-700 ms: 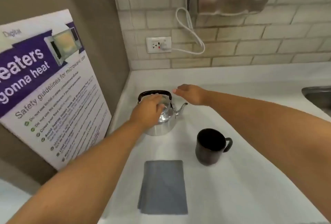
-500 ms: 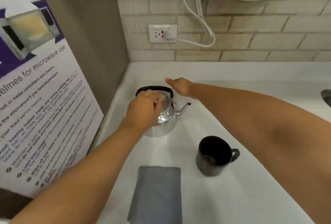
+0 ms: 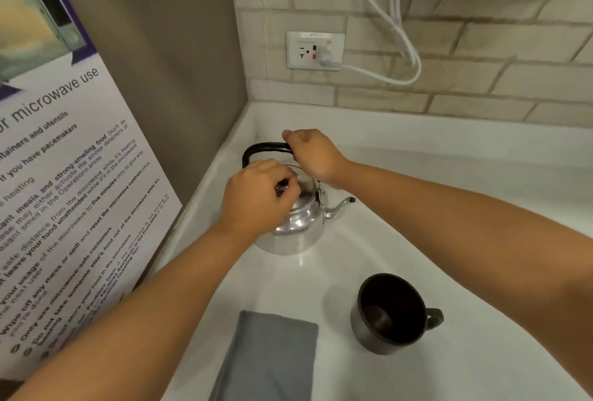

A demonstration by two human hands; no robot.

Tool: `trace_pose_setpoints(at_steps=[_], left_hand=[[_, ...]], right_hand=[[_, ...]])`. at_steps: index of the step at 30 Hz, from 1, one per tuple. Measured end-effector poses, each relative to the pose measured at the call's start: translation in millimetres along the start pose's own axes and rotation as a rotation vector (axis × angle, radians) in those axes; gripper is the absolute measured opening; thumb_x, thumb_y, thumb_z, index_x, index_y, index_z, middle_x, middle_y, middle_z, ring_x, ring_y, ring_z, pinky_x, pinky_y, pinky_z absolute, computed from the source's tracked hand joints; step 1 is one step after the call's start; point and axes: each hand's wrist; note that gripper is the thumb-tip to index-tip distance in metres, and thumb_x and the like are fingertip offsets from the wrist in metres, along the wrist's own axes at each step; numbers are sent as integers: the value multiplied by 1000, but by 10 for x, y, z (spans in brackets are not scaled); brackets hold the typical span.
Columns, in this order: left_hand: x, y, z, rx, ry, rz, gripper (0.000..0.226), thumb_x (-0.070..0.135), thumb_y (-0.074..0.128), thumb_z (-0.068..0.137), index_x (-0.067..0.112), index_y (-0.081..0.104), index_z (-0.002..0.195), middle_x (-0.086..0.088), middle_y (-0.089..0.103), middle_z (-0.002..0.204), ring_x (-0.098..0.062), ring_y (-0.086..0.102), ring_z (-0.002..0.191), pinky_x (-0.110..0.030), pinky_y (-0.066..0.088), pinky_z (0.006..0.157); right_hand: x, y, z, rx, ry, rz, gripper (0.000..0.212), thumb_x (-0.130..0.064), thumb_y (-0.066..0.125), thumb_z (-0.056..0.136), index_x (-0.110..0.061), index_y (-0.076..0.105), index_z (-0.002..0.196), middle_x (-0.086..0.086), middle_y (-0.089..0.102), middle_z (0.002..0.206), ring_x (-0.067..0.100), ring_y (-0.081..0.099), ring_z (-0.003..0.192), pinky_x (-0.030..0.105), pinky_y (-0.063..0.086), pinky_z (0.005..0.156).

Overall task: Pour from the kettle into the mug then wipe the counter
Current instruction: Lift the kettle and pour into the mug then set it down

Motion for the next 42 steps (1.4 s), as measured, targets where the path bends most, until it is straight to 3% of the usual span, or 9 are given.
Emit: trace_pose_setpoints(at_steps=[5,9,12,19,23,26,34,38,42], left_hand=[[-59,-128,69,356,-166,-307,11,16,55,86,11,62,79,2,59,80,-18,55,76,-25,44,69],[-65,-170,234,289,-303,-298,20,31,47,98,13,56,95,1,55,94,-13,46,90,-14,37,78],[48,-261,329,279,-427,-521,38,51,40,97,17,52,88,2,59,77,-8,53,73,-15,42,65],[305,-528,342,417,-418,-640,37,55,54,90,24,48,70,12,49,62,5,45,54,-9,38,55],[316,-595,119,404,-484,-629,49,58,56,87,23,37,58,12,37,52,-1,36,47,-13,33,49],[339,-635,-69,405,-509,-635,55,60,57,84,23,30,54,12,33,42,-4,31,44,-15,30,45],[397,-732,-344,400,-595,-686,54,61,61,76,24,34,47,11,33,41,-6,31,45,-28,32,47],[483,-781,-388,350,-537,-666,50,60,60,77,30,42,42,13,37,38,-3,32,41,-28,35,46],[614,-839,-350,329,-441,-611,51,54,61,81,28,40,44,13,39,38,-3,34,41,-18,32,43]], right_hand=[[-26,32,-75,76,-29,104,47,-26,45,96,-18,27,53,1,29,54,15,28,49,29,27,51],[-241,-35,-136,132,-81,177,50,-24,49,94,-21,28,49,-7,28,44,12,29,46,29,31,55],[-496,-154,-186,178,-119,238,49,-23,50,92,-22,30,48,-10,29,41,13,31,47,29,35,59],[-713,-429,-663,187,-227,112,37,-30,45,98,-16,55,65,1,51,57,7,46,49,23,38,54],[-395,-644,-1172,260,-207,77,27,-32,49,96,-12,67,93,-4,66,83,8,59,75,14,44,67],[99,-713,-1623,372,-102,68,32,-36,50,95,-14,69,82,-3,69,82,9,61,74,18,45,71],[1197,-260,-2313,526,307,192,48,-43,45,95,-14,32,59,1,35,57,16,38,55,24,39,54],[1211,-201,-2257,532,317,235,53,-47,44,94,-19,25,53,-2,32,51,13,38,45,17,39,42],[1211,-210,-2203,524,315,217,54,-44,42,96,-19,26,51,-6,33,45,9,37,38,26,38,48]])
Point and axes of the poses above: each hand's wrist, its own z-axis towards the middle knuckle, its own y-axis out of the palm, x = y × z
